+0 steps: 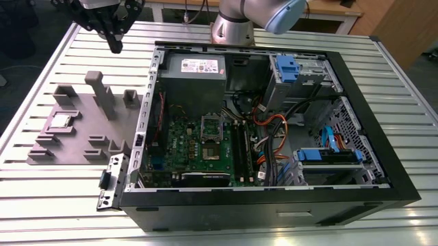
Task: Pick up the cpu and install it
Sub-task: 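Reach for the cpu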
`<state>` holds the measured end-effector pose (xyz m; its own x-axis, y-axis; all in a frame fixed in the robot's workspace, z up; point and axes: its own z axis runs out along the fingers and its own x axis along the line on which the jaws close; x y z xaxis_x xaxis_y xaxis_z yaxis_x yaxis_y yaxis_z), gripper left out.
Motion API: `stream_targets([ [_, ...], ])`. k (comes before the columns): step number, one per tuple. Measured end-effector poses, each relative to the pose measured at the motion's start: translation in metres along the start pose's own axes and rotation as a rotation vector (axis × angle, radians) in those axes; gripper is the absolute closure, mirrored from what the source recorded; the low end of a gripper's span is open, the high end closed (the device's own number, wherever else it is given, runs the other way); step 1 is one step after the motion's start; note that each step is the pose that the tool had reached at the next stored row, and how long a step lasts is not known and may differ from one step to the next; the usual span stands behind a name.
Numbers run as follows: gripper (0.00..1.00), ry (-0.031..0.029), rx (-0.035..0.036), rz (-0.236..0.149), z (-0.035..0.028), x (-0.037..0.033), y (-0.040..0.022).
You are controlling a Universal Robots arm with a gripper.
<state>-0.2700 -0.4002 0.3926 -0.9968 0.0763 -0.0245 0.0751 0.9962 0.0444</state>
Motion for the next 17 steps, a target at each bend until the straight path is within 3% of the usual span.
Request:
stream_targets([
  [5,0.89,0.0001,0.0001,0.000,-0.0003,0.0126,-0.0010],
  [8,0.89,0.0001,0.0001,0.000,-0.0003,0.0160,-0.0012],
  [17,0.89,0.0001,0.0001,0.000,-0.0003,0.0173,-0.0013],
])
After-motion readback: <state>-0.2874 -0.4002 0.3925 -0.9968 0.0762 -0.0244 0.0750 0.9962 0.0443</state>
